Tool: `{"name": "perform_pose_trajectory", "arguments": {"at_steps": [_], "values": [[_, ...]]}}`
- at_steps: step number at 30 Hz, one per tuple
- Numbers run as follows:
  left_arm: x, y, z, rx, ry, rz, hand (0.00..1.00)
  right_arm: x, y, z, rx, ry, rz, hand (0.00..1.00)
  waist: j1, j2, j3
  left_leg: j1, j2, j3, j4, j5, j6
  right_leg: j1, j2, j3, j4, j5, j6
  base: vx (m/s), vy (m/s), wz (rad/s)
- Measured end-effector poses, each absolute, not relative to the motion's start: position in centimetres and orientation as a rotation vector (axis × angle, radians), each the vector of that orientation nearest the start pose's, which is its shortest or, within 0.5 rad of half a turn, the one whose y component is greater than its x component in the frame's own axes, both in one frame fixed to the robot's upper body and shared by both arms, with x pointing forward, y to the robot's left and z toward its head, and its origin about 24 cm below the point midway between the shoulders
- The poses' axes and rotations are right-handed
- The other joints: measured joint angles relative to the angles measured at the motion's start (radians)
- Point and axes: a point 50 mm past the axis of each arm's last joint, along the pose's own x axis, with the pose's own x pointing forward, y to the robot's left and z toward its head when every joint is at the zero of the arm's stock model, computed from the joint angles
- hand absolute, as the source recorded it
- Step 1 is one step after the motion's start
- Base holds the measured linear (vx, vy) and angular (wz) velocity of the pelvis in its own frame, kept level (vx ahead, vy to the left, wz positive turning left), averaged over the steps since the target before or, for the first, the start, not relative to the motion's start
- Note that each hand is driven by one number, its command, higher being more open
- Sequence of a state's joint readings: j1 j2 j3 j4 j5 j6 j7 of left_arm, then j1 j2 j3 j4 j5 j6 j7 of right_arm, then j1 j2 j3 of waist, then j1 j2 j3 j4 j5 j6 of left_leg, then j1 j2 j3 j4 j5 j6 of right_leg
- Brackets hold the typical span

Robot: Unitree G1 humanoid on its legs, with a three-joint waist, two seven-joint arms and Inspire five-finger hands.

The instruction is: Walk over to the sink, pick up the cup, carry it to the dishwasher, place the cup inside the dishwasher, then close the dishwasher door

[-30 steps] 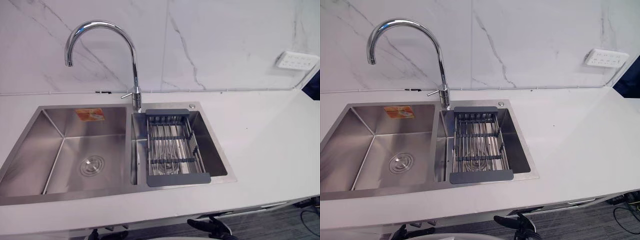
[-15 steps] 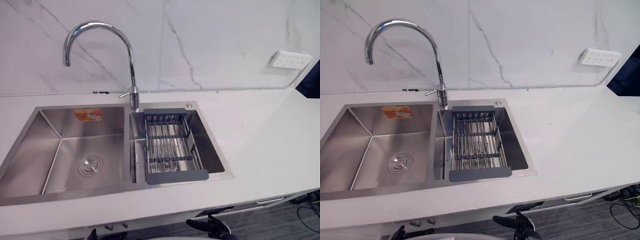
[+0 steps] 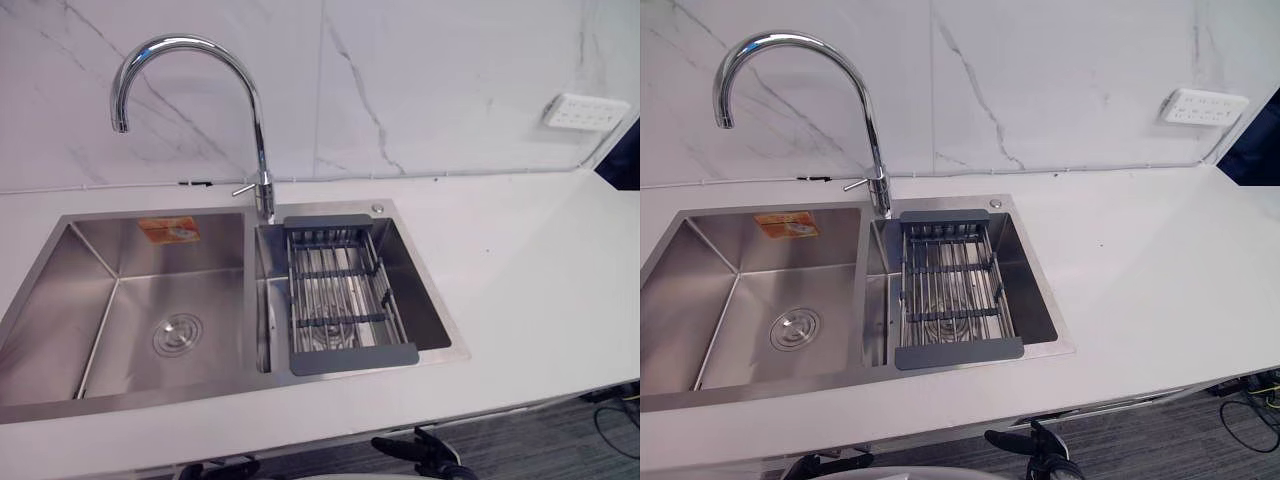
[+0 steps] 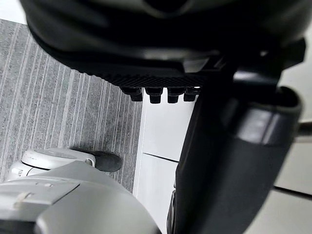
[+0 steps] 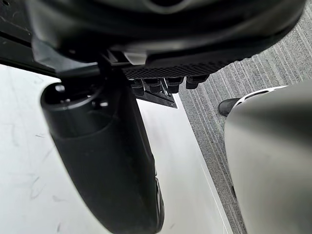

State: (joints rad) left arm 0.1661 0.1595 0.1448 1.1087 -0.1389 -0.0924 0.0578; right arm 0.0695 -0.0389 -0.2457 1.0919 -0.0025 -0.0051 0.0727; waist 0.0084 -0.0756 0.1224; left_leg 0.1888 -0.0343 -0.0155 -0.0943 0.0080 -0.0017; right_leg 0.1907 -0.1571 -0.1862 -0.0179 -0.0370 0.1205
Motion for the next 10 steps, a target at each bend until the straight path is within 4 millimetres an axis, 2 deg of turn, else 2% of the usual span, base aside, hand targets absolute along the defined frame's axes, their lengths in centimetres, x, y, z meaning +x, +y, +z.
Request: {"name": "perform_pose_trajectory", "arguments": {"at_steps": [10], "values": [[5.35,23.47,-16.18,-0.008,1.143,0.353,1.00,8.79,-19.06,-16.55,0.141,1.135,-0.195,1.00,0.000,0.001,0.001,-0.004,-0.001,-0.004,0.000,0.000,0.000,0.000,0.000,-0.006,-0.005,0.000,0.001,-0.01,-0.016,0.01]]}}
